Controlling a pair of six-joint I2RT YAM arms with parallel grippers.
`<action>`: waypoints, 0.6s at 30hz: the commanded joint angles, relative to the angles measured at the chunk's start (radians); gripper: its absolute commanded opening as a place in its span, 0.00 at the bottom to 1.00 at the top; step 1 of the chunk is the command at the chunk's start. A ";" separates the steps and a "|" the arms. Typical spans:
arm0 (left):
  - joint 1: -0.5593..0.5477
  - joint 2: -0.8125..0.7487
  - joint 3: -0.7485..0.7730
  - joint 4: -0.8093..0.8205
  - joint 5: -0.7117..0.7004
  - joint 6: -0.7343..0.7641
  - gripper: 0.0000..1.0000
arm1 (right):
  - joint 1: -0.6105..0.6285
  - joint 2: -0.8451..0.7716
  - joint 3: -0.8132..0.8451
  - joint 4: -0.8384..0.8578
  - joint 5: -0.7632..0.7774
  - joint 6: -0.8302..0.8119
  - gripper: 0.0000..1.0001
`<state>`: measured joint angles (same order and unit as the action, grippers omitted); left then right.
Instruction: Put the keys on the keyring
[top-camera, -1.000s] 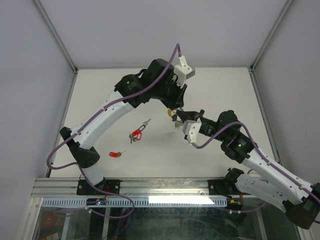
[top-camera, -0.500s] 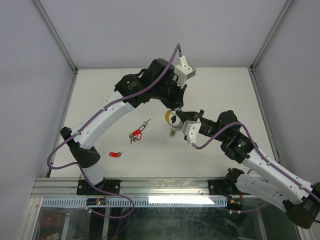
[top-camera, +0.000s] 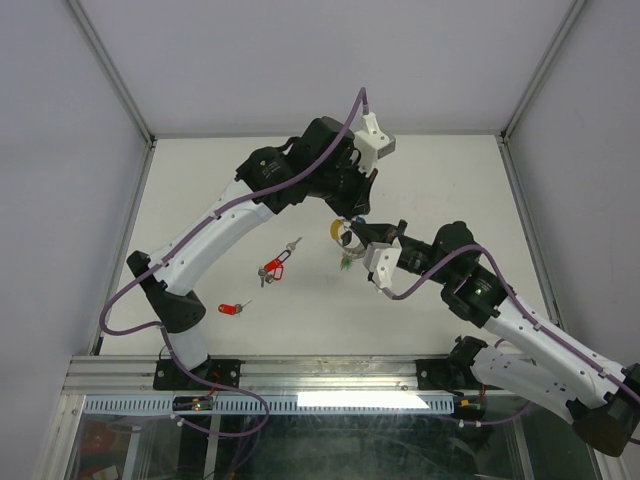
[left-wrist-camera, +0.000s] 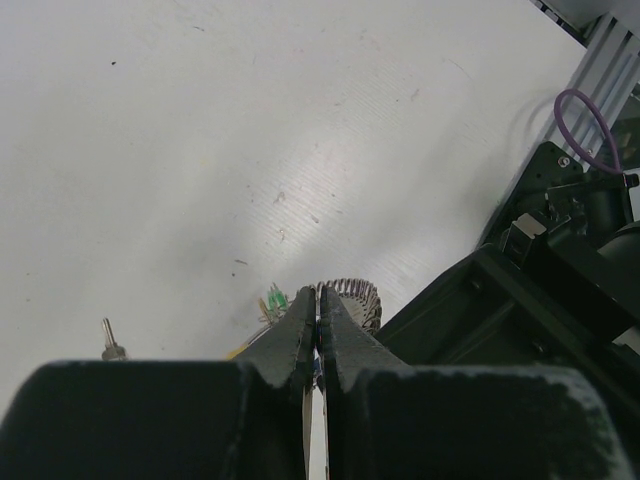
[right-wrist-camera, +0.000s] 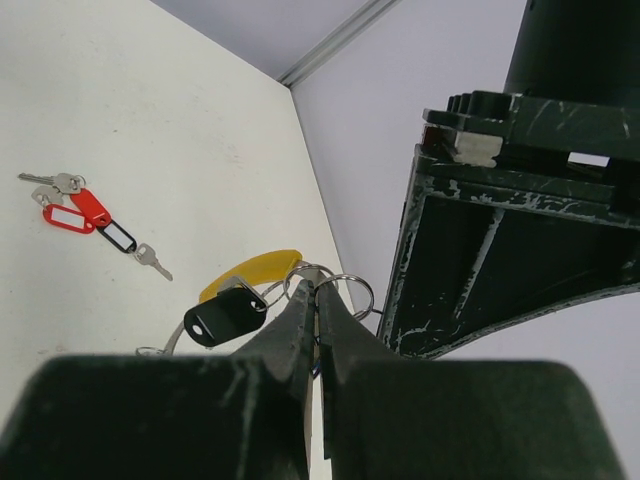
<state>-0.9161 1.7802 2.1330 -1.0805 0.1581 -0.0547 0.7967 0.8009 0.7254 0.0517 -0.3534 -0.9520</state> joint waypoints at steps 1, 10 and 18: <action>-0.010 0.000 0.036 0.019 0.011 0.013 0.00 | 0.013 -0.008 0.051 0.117 -0.014 -0.014 0.00; -0.013 0.010 0.018 0.009 0.031 0.019 0.00 | 0.014 -0.010 0.041 0.183 0.007 -0.044 0.00; -0.013 -0.029 0.031 0.044 -0.038 0.014 0.18 | 0.015 -0.019 0.035 0.151 0.038 -0.054 0.00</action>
<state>-0.9176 1.7813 2.1334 -1.0775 0.1562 -0.0437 0.8036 0.8017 0.7254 0.0841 -0.3443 -0.9787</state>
